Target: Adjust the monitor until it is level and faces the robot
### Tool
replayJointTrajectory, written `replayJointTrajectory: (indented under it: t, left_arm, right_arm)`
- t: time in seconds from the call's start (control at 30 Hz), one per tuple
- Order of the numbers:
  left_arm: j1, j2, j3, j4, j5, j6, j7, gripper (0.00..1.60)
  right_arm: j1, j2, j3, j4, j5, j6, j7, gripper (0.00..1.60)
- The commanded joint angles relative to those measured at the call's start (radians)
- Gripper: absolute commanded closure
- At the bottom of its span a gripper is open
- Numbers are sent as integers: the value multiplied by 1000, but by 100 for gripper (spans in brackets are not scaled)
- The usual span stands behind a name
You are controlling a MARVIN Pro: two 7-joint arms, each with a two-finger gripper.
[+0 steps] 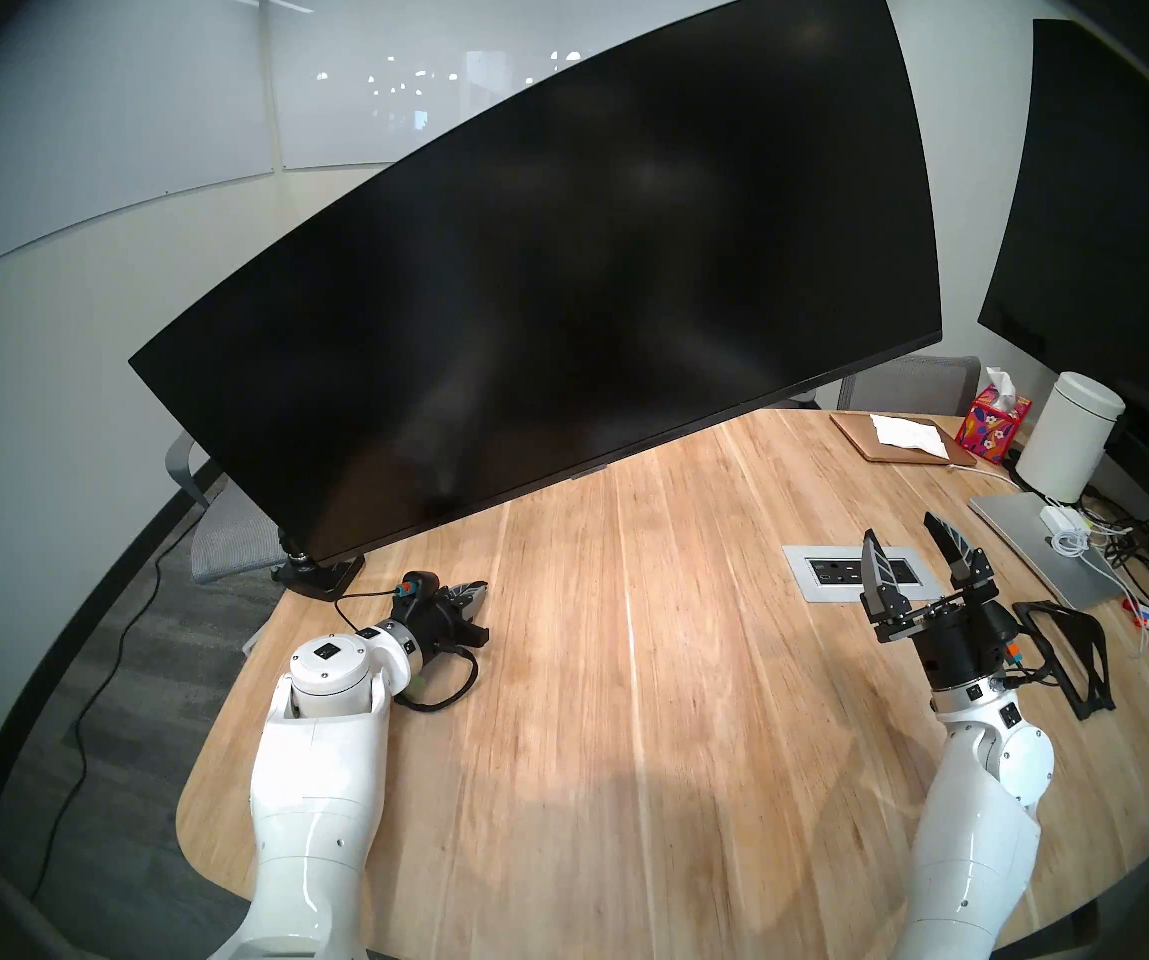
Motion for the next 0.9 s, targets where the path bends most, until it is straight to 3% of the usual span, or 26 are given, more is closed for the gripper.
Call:
replayJointTrajectory:
  t: [0.0, 0.03, 0.07, 0.23, 0.4, 0.63, 0.87]
  left_arm:
    - [-94, 14, -68, 132, -69, -88, 16, 160]
    - [-76, 18, -79, 108, -81, -94, 6, 160]
    - [-93, 31, -95, 155, -106, -131, -14, 160]
    - [-34, 66, -122, 110, -143, -197, -77, 160]
    - [-3, 94, -168, 148, -178, -286, -129, 160]
    - [-12, 102, -172, 215, -188, -344, -158, 160]
    - [-57, 88, -133, 274, -158, -387, -146, 160]
  right_arm:
    - [4, 0, -1, -22, 9, 0, 3, 0]
    - [4, 0, -1, -23, 9, 0, 3, 0]
    - [4, 0, -1, -24, 10, 0, 3, 0]
    - [3, -1, -1, -25, 10, 1, 3, 0]
    - [3, 0, -1, -25, 10, 1, 3, 0]
    - [3, -1, -1, -25, 11, 1, 4, 0]
    - [3, -1, -1, -26, 11, 2, 4, 0]
